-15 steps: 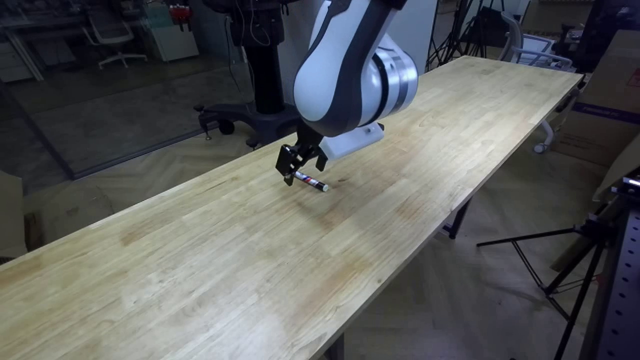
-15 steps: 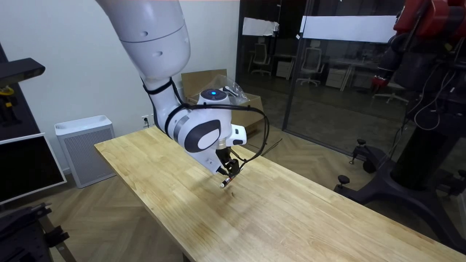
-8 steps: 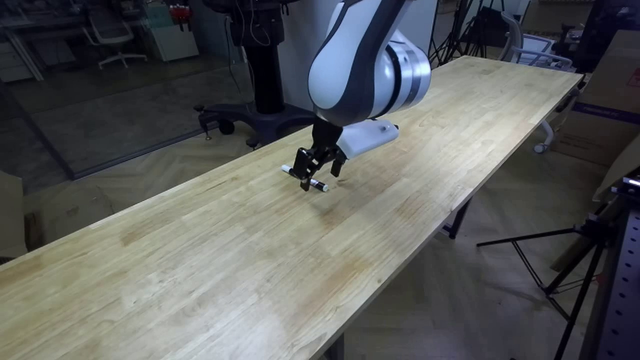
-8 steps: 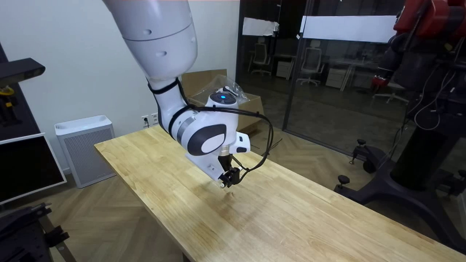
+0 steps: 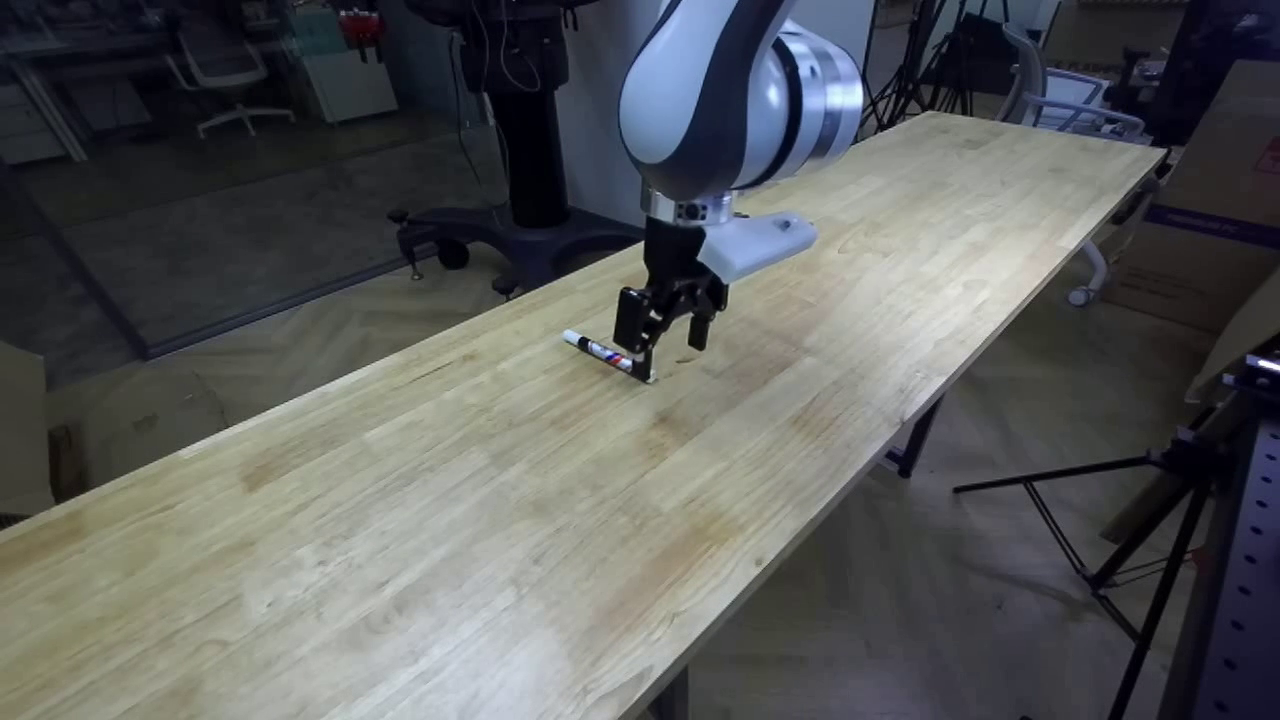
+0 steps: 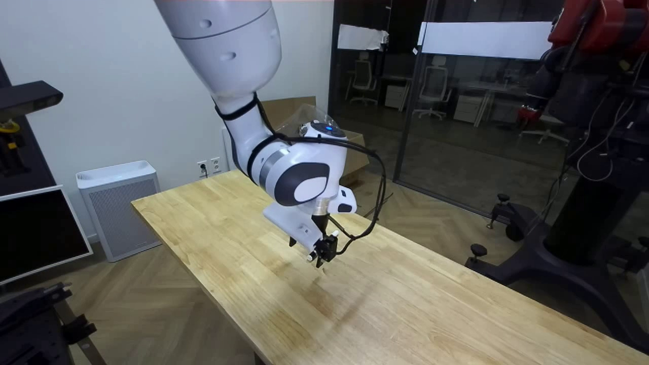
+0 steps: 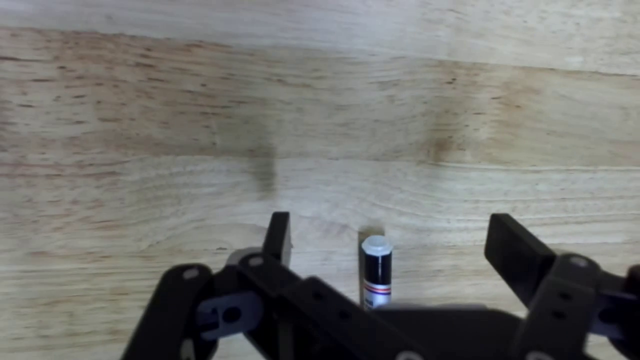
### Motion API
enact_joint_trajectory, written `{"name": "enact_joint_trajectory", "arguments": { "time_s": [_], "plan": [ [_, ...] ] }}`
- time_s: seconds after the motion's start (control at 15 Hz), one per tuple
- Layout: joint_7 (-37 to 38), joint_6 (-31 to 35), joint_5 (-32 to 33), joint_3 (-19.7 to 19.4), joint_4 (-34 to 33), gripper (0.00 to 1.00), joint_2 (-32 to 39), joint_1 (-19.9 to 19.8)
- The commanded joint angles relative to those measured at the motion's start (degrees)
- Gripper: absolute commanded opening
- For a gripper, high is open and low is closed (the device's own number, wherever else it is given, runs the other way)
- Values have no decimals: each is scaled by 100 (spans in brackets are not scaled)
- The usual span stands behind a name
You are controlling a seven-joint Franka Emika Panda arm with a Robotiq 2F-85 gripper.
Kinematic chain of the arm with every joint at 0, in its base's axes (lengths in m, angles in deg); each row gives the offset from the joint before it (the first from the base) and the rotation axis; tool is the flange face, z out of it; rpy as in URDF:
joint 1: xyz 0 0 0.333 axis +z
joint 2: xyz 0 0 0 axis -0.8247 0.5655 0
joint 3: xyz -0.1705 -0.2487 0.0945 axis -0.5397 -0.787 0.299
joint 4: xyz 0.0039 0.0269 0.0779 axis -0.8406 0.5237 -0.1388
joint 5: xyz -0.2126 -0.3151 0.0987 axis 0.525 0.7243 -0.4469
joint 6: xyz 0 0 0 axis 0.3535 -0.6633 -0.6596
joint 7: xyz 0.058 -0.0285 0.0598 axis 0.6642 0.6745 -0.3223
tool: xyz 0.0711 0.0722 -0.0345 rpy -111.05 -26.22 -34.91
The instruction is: Slightly move the marker to the bottom of the table
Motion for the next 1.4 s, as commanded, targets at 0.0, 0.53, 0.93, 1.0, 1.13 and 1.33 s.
{"name": "enact_joint_trajectory", "arguments": {
  "time_s": [0.0, 0.53, 0.93, 1.0, 1.13, 1.33],
  "plan": [
    [139, -117, -21, -369, -109, 100, -4, 392],
    [418, -896, 457, -1292, -1005, 100, 351, 1153],
    [239, -1339, 461, -1164, -1770, 100, 655, 1164],
    [220, -1381, 448, -1139, -1893, 100, 721, 1161],
    [176, -1505, 429, -1092, -2137, 100, 863, 1149],
    [128, -1687, 394, -1035, -2480, 100, 1106, 1120]
  ]
}}
